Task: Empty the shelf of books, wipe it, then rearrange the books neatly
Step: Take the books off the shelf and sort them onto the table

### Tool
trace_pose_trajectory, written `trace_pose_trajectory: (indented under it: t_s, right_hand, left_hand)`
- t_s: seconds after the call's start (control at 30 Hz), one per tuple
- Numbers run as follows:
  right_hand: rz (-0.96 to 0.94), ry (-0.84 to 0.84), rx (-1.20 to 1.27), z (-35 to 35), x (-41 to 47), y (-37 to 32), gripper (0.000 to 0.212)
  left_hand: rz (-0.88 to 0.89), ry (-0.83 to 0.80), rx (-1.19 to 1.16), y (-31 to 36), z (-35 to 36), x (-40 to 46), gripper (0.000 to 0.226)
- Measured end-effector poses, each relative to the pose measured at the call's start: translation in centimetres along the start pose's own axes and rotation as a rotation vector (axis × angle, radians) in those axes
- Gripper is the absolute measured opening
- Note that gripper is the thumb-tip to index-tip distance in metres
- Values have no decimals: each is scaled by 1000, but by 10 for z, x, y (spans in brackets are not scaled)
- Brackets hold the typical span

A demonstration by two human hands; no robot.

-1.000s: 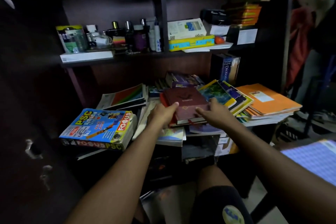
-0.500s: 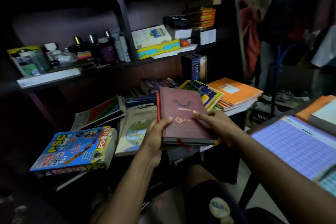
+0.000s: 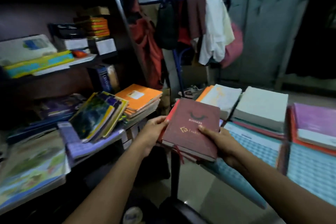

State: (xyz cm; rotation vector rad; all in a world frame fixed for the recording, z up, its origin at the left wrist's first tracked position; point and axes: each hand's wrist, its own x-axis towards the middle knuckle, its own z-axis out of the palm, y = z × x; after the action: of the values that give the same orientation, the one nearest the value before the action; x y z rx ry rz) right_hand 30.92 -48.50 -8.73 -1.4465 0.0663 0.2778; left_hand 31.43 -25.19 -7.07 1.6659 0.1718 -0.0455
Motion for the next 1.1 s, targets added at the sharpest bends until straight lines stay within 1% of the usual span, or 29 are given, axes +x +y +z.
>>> trace_pose_trajectory:
  t_s: [0.1,0.17,0.23,0.3,0.37,0.47,0.5,0.53,0.57,0.63,0.67,0.7,0.73,0.77,0.8,0.87,0.97,1.1]
  right_hand:
    - [29,99,132,-15,16,3,33]
    - [53,163,238,-25,29,8,43]
    - [65,196,276,-30,38,13,53]
    - [79,224,279,-35,42,19,56]
    - [79,246,276,-42,40,21,54]
    - [37,262,269,-57,22,23,49]
    - [21,270,275,-63,13,24,49]
    - [3,283,276,-70,5,26,49]
    - [-16,303,271,-78,-3,27,50]
    - [-50,367,264,-92,-15,30,53]
    - [-65,402,254,-98,-20,30,53]
    - [-79,431,247,-105,-25,30,52]
    - [-85,442,231,-108,-29,27,48]
    - [-79,438,209,-111,-33,24,43]
    - [-67,429,176,-115,-40,18,38]
    - [-57,415,106,-122,-48,8,31]
    - [-47,404,46,-131,-56,6,27]
    - [-73,400,-148,-118,-58,19,40]
  left_hand:
    - [-4,-67,152,-7,14,42,24]
    - [-3,-74,270,-10,21,65,29]
    - [19,-55,369,-13,21,81,30]
    - [51,1,594,-18,21,91,28]
    - [71,92,855,-19,24,91,28]
    - [101,185,1161,-16,37,73,38]
    - [136,201,1200,-14,43,65,43]
    - [195,192,1160,-12,52,56,45]
    - [278,145,1051,-8,62,47,44]
    - [428,-46,754,-4,88,25,37]
    - [464,-168,708,-3,103,12,36]
    - [491,-281,756,-3,118,1,40]
    - [498,-366,856,-5,130,-7,49]
    - [487,-414,946,-8,137,-11,59]
    - [461,-432,991,-10,144,-14,66]
    - [415,-425,993,-13,145,-13,75]
    - [429,-414,1017,-16,143,-15,82]
    - [472,-361,981,-20,139,-22,81]
